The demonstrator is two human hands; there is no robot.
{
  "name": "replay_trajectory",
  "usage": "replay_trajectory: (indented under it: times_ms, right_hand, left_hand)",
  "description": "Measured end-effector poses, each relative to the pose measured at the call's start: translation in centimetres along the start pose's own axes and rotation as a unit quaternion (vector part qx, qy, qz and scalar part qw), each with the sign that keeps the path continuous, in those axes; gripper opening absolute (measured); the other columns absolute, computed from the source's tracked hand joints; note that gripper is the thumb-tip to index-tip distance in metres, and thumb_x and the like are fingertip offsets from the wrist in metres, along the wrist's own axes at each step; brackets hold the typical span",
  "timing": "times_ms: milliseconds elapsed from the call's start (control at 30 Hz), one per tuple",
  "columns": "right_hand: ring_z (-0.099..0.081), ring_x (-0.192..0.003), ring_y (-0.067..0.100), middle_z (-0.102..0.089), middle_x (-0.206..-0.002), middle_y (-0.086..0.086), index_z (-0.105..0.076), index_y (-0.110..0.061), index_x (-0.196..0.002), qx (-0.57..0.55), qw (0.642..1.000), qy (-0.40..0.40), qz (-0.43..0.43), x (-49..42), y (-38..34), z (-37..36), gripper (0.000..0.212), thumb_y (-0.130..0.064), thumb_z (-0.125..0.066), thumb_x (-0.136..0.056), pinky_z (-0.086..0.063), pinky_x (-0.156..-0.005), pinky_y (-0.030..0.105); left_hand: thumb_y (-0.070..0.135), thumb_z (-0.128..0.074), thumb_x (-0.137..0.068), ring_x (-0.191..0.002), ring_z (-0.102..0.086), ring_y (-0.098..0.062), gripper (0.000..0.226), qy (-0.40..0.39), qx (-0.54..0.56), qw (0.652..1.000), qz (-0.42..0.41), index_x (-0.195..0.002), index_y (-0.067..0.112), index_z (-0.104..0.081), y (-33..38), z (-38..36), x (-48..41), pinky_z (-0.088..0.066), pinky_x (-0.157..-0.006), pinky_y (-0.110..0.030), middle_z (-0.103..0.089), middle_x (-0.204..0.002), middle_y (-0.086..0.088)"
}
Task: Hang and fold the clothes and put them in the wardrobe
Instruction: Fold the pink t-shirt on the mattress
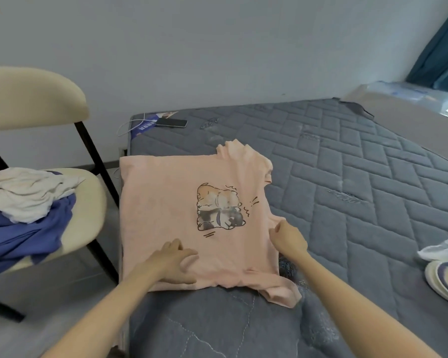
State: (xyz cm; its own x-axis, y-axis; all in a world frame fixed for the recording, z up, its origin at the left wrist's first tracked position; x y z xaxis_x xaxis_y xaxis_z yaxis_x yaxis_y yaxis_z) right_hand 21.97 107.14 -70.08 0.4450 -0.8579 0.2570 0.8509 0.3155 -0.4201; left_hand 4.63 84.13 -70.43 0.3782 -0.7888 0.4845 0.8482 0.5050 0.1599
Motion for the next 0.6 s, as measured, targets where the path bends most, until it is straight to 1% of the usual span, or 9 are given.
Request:
replay_trajectory:
  times_ms: [67, 133, 167, 233, 300, 400, 467, 500, 600]
  right_hand:
    - [-0.045, -0.072, 0.022, -0.044, -0.082, 0.005, -0.041, -0.009, -0.084, -0.108, 0.992, -0.012, -0.063, -1.2, 2.3, -0.2, 0.017, -0.022, -0.043, -0.094, -0.03, -0.052, 0.029]
    - [-0.04, -0.063, 0.019, -0.044, -0.074, 0.006, -0.038, -0.013, -0.068, -0.192, 0.974, -0.046, -0.111, -2.2, 3.7, -1.1, 0.029, -0.024, -0.046, -0.094, -0.034, -0.057, 0.029]
    - [-0.042, -0.066, 0.02, -0.047, -0.077, 0.008, -0.043, -0.012, -0.066, -0.22, 0.966, -0.057, -0.124, -2.6, 4.2, -1.2, 0.031, -0.025, -0.047, -0.094, -0.038, -0.062, 0.03]
    - [-0.046, -0.078, 0.022, -0.052, -0.088, 0.01, -0.06, -0.007, -0.081, -0.279, 0.947, -0.071, -0.14, -3.3, 4.4, -1.1, 0.023, -0.024, -0.051, -0.093, -0.045, -0.069, 0.034]
    - [-0.047, -0.084, 0.021, -0.053, -0.09, 0.009, -0.059, -0.006, -0.09, -0.33, 0.928, -0.091, -0.15, -3.9, 4.2, -0.8, 0.013, -0.019, -0.056, -0.091, -0.043, -0.064, 0.029]
    - [-0.045, -0.074, 0.018, -0.05, -0.077, 0.007, -0.055, -0.011, -0.08, -0.328, 0.926, -0.123, -0.142, -4.7, 4.1, -1.1, 0.009, -0.014, -0.055, -0.088, -0.035, -0.058, 0.025]
    - [-0.037, -0.062, 0.018, -0.041, -0.071, 0.008, -0.042, -0.013, -0.067, -0.318, 0.934, -0.093, -0.131, -5.5, 4.5, -1.8, 0.023, -0.012, -0.049, -0.088, -0.028, -0.056, 0.028]
    - [-0.035, -0.06, 0.018, -0.04, -0.07, 0.008, -0.036, -0.014, -0.066, -0.321, 0.936, -0.067, -0.131, -5.8, 4.8, -2.0, 0.025, -0.012, -0.046, -0.089, -0.027, -0.056, 0.028]
    - [-0.042, -0.074, 0.022, -0.042, -0.081, 0.008, -0.034, -0.01, -0.083, -0.355, 0.92, 0.035, -0.162, -5.4, 5.6, -1.7, 0.014, -0.016, -0.035, -0.096, -0.036, -0.059, 0.032]
  left_hand:
    - [0.057, -0.06, -0.078, -0.129, -0.029, -0.021, 0.075, 0.046, 0.021, 0.997, -0.052, -0.143, 0.041, -0.026, 3.4, -0.4, -1.4, -0.035, -0.103, -0.036, -0.028, -0.137, -0.001]
    - [0.057, -0.063, -0.076, -0.132, -0.027, -0.02, 0.078, 0.072, 0.047, 0.991, -0.099, -0.143, 0.043, -0.026, 6.3, -0.9, -2.1, -0.034, -0.104, -0.037, -0.025, -0.141, 0.001]
    - [0.056, -0.065, -0.074, -0.133, -0.025, -0.02, 0.08, 0.078, 0.054, 0.988, -0.121, -0.143, 0.043, -0.026, 7.6, -1.3, -2.7, -0.033, -0.105, -0.036, -0.023, -0.144, 0.001]
    - [0.051, -0.071, -0.071, -0.135, -0.021, -0.02, 0.084, 0.086, 0.049, 0.983, -0.154, -0.142, 0.041, -0.028, 9.6, -1.9, -3.6, -0.031, -0.106, -0.036, -0.019, -0.147, 0.001]
    - [0.047, -0.074, -0.068, -0.135, -0.02, -0.019, 0.079, 0.094, 0.046, 0.979, -0.175, -0.137, 0.038, -0.035, 11.0, -2.6, -4.6, -0.03, -0.105, -0.035, -0.019, -0.147, 0.0]
    - [0.042, -0.073, -0.07, -0.132, -0.026, -0.02, 0.061, 0.1, 0.041, 0.976, -0.191, -0.123, 0.028, -0.047, 12.4, -3.4, -5.7, -0.033, -0.101, -0.034, -0.024, -0.145, 0.0]
    - [0.039, -0.069, -0.077, -0.131, -0.034, -0.02, 0.047, 0.084, 0.057, 0.975, -0.197, -0.117, 0.021, -0.053, 12.8, -4.0, -6.2, -0.037, -0.099, -0.032, -0.027, -0.146, 0.001]
    - [0.038, -0.067, -0.08, -0.13, -0.038, -0.019, 0.041, 0.077, 0.079, 0.974, -0.197, -0.114, 0.018, -0.056, 12.9, -4.2, -6.4, -0.039, -0.098, -0.031, -0.029, -0.146, 0.001]
    - [0.037, -0.066, -0.079, -0.123, -0.048, -0.017, 0.038, 0.067, 0.172, 0.966, -0.183, -0.109, 0.014, -0.061, 12.7, -4.1, -6.6, -0.039, -0.096, -0.025, -0.044, -0.138, 0.002]
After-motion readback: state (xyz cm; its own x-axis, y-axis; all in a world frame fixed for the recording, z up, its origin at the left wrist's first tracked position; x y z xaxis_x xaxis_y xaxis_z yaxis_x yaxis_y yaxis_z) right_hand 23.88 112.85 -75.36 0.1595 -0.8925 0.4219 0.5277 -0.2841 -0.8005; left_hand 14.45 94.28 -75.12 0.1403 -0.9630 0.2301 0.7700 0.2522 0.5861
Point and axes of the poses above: each hand's wrist, its own x-axis away from the middle knuckle, its own z-axis out of the back of the hand, y = z × x, the point moved 2 cm from there along -x, towards the middle knuckle
